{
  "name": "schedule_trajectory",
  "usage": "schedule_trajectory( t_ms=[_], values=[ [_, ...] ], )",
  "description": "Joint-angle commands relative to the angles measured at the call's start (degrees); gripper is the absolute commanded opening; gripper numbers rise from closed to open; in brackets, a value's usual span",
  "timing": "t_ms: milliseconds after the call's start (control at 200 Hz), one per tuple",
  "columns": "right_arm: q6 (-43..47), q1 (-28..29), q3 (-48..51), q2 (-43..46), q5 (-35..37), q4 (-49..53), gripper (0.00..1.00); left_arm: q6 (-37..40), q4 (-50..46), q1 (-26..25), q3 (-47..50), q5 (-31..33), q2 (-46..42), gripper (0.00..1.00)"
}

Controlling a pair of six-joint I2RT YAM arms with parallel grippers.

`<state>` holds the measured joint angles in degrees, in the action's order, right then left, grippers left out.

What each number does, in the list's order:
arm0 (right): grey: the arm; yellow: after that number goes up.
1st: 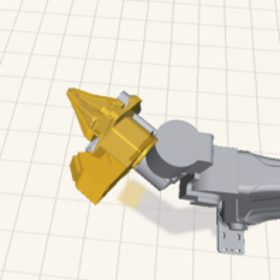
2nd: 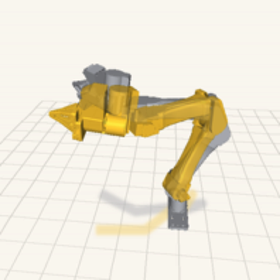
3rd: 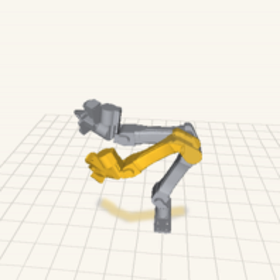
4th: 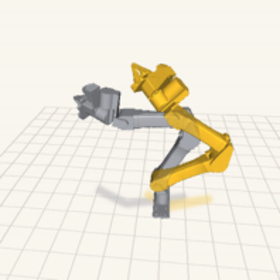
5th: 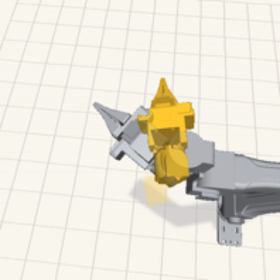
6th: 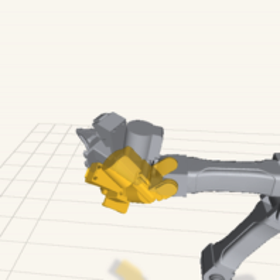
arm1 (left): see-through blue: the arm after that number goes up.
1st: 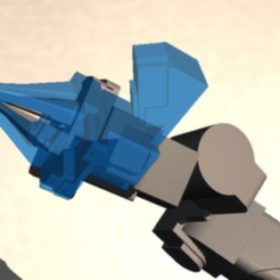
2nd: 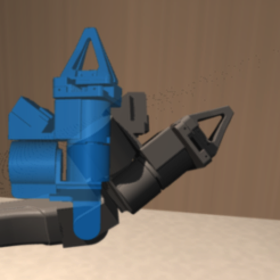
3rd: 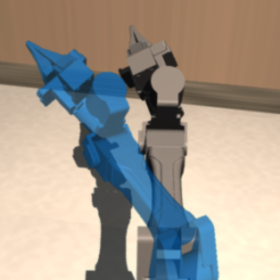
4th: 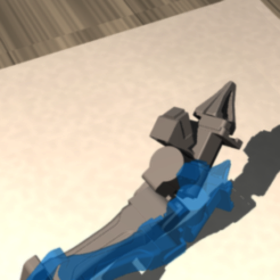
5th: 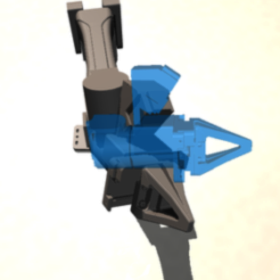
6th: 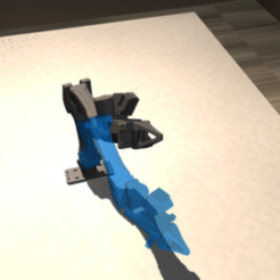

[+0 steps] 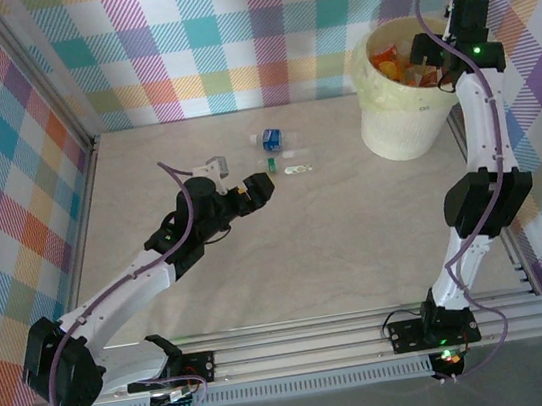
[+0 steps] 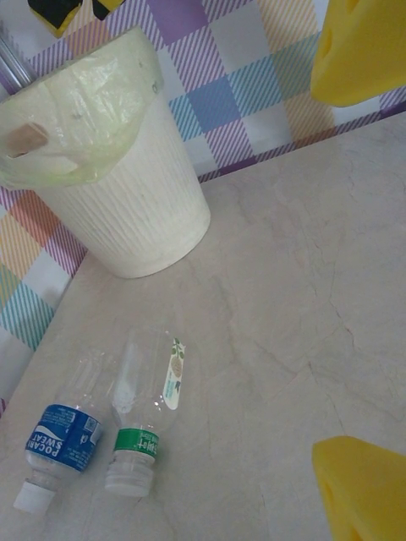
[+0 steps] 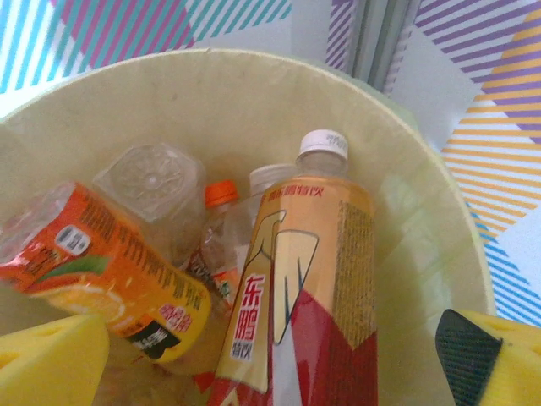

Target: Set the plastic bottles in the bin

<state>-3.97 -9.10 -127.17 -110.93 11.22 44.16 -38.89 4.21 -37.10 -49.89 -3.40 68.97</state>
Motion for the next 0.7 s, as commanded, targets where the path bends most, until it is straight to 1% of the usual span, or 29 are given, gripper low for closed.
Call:
schedule_trajectory(
  t_ms=[0,135,265,365,505,695],
  values=[
    [0.2,-0.2,1.9,5.2,-4.6,-0.8,1.0,0.9,0.3,-0.4,0.5,-0.4,0.5,1.0],
    [0.2,0.7,7.9,9.4,-12.1,-4.2,1.0,0.8,0.5,-0.5,-0.1,-1.0,1.7,1.0],
    [0.1,3.1,15.0,13.9,-16.1,-9.3,1.0,0.7,0.8,-0.5,-0.9,-1.8,2.7,1.0],
    [-0.2,5.3,18.5,16.5,-19.1,-11.6,1.0,0.7,0.3,-0.5,-1.2,-1.9,3.1,1.0],
    [-0.3,9.0,23.4,19.7,-24.0,-14.0,1.0,0.2,-2.3,-0.5,-2.0,0.2,3.6,1.0],
    [1.7,15.8,28.8,23.3,-26.7,-15.5,1.0,-0.6,-4.9,-0.4,-3.1,1.7,4.9,1.0]
  ],
)
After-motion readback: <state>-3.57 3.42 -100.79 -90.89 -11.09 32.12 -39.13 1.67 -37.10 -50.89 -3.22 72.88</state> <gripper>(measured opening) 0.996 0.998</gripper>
